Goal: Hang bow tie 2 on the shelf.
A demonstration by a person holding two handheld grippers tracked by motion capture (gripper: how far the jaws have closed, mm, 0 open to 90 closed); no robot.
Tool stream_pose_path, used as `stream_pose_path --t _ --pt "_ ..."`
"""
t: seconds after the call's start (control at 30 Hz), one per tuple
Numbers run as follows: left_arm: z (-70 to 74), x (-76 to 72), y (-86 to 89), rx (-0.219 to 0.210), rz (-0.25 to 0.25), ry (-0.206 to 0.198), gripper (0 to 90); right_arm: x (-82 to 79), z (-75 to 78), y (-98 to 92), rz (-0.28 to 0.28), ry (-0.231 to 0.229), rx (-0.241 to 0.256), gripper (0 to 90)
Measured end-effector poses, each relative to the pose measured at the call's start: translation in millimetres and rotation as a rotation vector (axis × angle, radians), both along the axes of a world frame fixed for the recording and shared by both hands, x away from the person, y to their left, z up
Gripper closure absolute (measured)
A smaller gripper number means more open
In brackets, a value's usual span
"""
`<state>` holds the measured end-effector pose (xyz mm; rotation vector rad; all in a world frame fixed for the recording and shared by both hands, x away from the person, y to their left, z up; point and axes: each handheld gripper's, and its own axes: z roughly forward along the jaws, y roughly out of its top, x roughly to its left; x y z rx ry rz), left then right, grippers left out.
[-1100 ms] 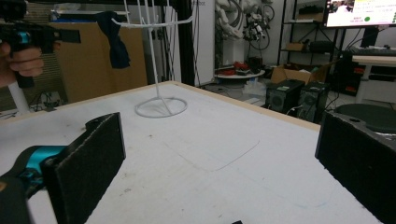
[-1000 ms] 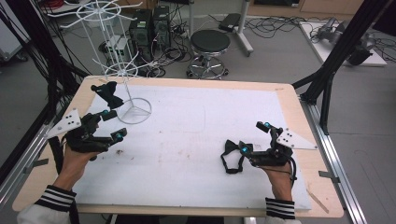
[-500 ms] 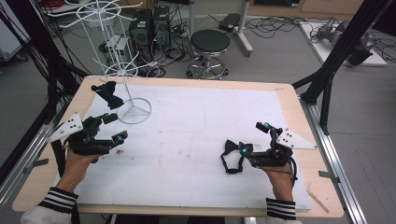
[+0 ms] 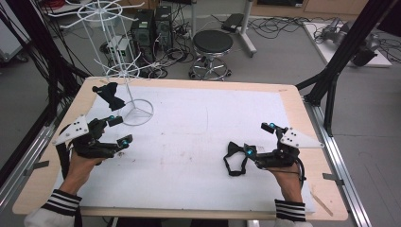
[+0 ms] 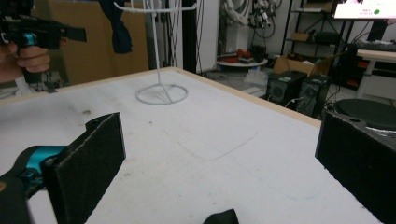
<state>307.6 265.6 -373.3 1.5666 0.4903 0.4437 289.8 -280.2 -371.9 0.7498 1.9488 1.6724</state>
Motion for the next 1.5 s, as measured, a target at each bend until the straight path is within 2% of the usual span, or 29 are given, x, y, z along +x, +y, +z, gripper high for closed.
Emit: stream_pose_path --t 0.1,0.3,0.53,0.7,0.83,0.93,1.0,1.27,1.37,1.5 --pt "-1.0 0.9 -4.3 0.006 -0.014 -0.002 20.0 3.6 3.6 -1.6 0.009 0.012 -0.048 0.8" --pt "-1.7 1.0 -10.5 0.005 -0.035 -0.006 20.0 14.3 7.4 -3.6 0.049 0.07 -0.152 0.8" --pt "-2.6 0.8 -15.6 0.021 -0.044 -0.011 20.0 27.3 10.0 -6.7 0.078 0.126 -0.224 0.9" --pt "-3.4 1.6 -18.0 0.025 -0.047 -0.011 20.0 36.8 11.6 -9.4 0.1 0.161 -0.314 0.9" --pt "-3.8 2.1 -19.3 0.031 -0.052 -0.011 20.0 44.5 11.4 -12.7 0.12 0.186 -0.37 0.9" --pt "-4.0 2.3 -19.9 0.031 -0.056 -0.01 20.0 50.4 10.9 -15.2 0.139 0.21 -0.393 0.9" --pt "-4.1 2.5 -19.9 0.032 -0.058 -0.01 20.0 53.4 10.6 -15.9 0.151 0.22 -0.432 0.9" --pt "-3.8 3.6 -21.6 0.038 -0.065 -0.018 20.0 64.2 4.1 -15.8 0.201 0.259 -0.54 1.0" --pt "-3.8 3.4 -23.0 0.04 -0.067 -0.016 20.0 68.8 -2.0 -14.2 0.208 0.283 -0.614 1.0" --pt "-3.5 3.7 -23.4 0.047 -0.069 -0.016 20.0 73.6 -10.6 -11.3 0.229 0.308 -0.675 1.3"
